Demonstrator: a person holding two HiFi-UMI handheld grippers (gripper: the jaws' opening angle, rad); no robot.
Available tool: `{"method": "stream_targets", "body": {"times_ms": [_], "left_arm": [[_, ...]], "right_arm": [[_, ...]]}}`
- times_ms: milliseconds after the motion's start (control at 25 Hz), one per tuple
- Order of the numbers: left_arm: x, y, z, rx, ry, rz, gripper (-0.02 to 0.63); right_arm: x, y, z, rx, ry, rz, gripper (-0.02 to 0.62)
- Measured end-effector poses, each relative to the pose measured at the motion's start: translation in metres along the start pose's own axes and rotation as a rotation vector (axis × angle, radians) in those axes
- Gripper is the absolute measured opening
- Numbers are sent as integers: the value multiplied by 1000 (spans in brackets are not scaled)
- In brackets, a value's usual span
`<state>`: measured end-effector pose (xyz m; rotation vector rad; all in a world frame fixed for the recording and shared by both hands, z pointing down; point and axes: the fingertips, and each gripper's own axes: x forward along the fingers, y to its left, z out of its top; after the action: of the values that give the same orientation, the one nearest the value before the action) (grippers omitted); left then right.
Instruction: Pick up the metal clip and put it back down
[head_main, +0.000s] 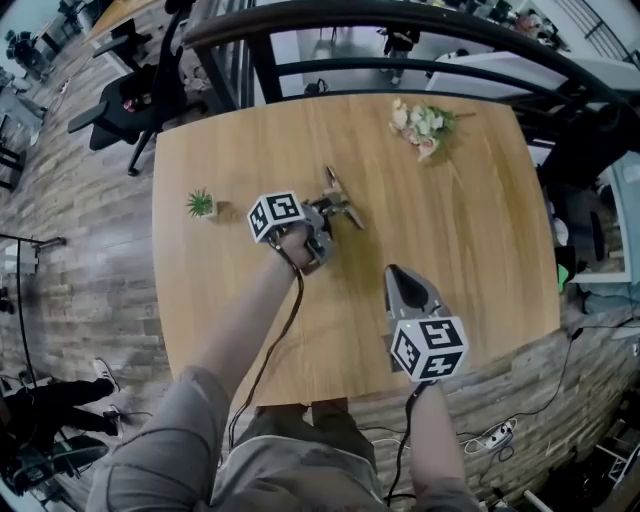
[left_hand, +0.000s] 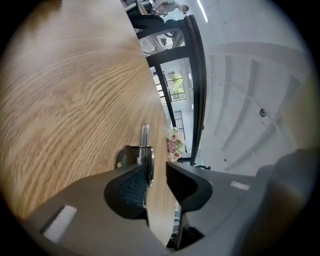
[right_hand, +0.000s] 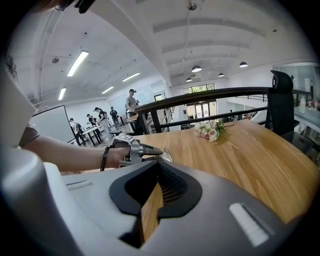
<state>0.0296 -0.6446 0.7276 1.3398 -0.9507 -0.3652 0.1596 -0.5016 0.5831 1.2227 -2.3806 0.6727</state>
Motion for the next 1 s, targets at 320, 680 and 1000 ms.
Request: {"method": "stream_targets", "body": {"times_ms": [320,680,1000], "left_arm": [[-35,-28,-2,88,-8,22,242],[-116,-132,-32,284,-1,-103,194],[-224,-219,-75,606,-23,-185,92]], "right_arm": [[-27,18,17,-2,-33,15,11],[-98,60,75,-73,-168,26,11],[-179,101,131,-161,-311,17,11]]}}
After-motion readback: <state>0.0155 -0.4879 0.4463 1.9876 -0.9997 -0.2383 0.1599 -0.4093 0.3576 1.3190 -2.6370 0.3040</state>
